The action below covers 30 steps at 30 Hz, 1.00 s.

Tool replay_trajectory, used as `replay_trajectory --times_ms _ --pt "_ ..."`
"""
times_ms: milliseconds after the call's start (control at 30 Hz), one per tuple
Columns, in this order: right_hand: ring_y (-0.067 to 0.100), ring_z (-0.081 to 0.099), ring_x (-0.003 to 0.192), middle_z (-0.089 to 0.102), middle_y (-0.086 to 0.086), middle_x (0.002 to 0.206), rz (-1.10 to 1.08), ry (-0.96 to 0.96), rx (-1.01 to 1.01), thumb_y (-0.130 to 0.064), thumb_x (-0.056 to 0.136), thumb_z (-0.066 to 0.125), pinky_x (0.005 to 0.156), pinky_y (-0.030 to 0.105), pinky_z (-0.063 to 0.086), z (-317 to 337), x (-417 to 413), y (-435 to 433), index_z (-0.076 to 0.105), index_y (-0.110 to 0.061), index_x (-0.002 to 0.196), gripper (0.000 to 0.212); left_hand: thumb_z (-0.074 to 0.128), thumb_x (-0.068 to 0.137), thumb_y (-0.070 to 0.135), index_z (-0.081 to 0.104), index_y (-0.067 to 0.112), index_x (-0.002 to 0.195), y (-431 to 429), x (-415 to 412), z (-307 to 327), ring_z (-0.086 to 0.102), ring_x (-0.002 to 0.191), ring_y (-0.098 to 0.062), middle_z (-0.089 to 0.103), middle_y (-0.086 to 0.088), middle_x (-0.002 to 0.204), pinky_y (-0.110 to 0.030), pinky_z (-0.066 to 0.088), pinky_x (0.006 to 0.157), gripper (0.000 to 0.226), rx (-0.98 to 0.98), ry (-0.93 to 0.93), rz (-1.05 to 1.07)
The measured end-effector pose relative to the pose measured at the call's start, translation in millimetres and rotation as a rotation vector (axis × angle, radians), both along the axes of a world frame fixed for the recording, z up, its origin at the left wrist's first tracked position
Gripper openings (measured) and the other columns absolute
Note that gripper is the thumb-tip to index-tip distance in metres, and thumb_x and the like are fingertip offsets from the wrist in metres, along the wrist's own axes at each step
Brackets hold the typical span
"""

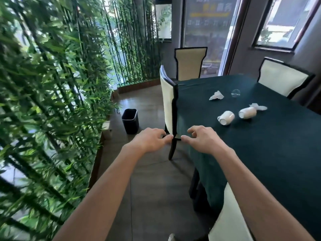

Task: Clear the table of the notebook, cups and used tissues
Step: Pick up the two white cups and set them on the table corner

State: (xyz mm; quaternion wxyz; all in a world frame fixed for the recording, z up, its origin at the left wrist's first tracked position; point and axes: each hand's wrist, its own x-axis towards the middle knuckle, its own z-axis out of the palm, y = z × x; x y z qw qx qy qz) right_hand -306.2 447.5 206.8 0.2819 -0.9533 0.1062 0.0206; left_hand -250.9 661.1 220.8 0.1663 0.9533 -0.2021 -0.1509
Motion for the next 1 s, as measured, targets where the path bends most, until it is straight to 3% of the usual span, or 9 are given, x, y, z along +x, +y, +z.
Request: replay_trajectory --times_ms 167,300,533,733,867,1000 --pt "0.024 0.062 0.12 0.069 0.005 0.129 -0.048 0.007 0.039 -0.06 0.088 0.065 0.087 0.029 0.044 0.1 78.8 -54.8 0.063 -0.022 0.137 0.062 0.042 0.1 0.068 0.072 0.025 0.125 -59.6 86.3 6.0 0.066 0.12 -0.028 0.073 -0.005 0.126 -0.045 0.053 0.104 0.058 0.029 -0.009 -0.026" --pt "0.024 0.063 0.12 0.07 0.005 0.129 -0.087 0.002 0.078 -0.057 0.089 0.065 0.092 0.03 0.047 -6.8 128.2 -93.6 0.063 -0.023 0.136 0.058 0.043 0.101 0.067 0.068 0.026 0.134 -105.9 145.3 5.5 0.063 0.126 -0.027 0.072 -0.004 0.134 -0.044 0.051 0.106 0.058 0.018 -0.017 -0.037" --pt "0.023 0.06 0.125 0.066 0.006 0.134 -0.192 0.092 0.145 -0.056 0.09 0.066 0.099 0.032 0.045 -41.2 178.0 -154.3 0.062 -0.022 0.137 0.058 0.043 0.101 0.067 0.069 0.026 0.131 -179.0 224.3 -26.5 0.063 0.125 -0.027 0.072 -0.002 0.131 -0.046 0.05 0.107 0.058 0.037 0.031 -0.145" --pt "0.022 0.061 0.12 0.065 0.004 0.131 -0.364 0.148 0.196 -0.057 0.091 0.065 0.096 0.031 0.046 -69.2 207.3 -203.3 0.06 -0.023 0.14 0.06 0.044 0.098 0.069 0.071 0.026 0.122 -245.1 281.1 -65.3 0.071 0.098 -0.02 0.077 0.001 0.107 -0.038 0.056 0.092 0.056 -0.013 0.131 -0.25" --pt "0.019 0.061 0.112 0.066 0.002 0.13 -0.501 0.172 0.219 -0.055 0.09 0.067 0.088 0.028 0.044 -87.4 230.6 -230.7 0.061 -0.024 0.138 0.058 0.046 0.097 0.071 0.071 0.027 0.126 -289.0 321.1 -92.3 0.069 0.097 -0.02 0.076 0.001 0.114 -0.039 0.057 0.094 0.059 -0.064 0.211 -0.33" --pt "0.024 0.062 0.116 0.067 0.005 0.131 -0.636 0.194 0.228 -0.054 0.089 0.066 0.086 0.031 0.046 -101.2 267.1 -257.2 0.062 -0.028 0.135 0.053 0.048 0.097 0.069 0.071 0.027 0.127 -327.0 367.2 -119.2 0.065 0.092 -0.017 0.076 0.002 0.116 -0.035 0.056 0.092 0.056 -0.086 0.31 -0.426"
